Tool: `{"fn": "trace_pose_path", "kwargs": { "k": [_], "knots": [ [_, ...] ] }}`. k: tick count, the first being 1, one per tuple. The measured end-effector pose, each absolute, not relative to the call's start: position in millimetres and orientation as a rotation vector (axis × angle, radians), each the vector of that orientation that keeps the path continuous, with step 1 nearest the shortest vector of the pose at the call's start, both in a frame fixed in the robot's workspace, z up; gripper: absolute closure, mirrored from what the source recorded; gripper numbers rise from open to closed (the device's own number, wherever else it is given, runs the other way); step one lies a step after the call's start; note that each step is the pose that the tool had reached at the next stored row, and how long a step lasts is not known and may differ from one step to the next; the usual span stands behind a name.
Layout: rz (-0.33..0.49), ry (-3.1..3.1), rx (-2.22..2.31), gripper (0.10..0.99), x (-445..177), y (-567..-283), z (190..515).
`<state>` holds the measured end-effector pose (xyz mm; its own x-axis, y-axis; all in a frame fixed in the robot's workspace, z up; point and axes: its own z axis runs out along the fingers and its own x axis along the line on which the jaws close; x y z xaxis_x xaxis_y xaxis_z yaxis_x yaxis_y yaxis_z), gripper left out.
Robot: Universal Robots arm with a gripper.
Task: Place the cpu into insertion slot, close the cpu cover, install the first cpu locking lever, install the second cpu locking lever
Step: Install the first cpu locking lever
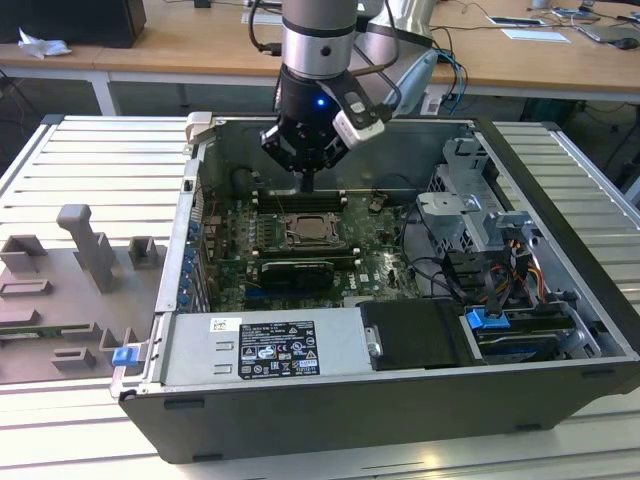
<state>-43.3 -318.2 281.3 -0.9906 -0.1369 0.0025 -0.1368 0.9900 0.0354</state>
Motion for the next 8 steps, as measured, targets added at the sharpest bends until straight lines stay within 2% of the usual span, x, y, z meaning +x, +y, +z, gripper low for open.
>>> {"fn": "trace_pose_path", "kwargs": {
  "k": [8],
  "knots": [
    [-0.061, -3.134, 0.153, 0.980, -56.5, -318.0, 279.2]
  ]
}}
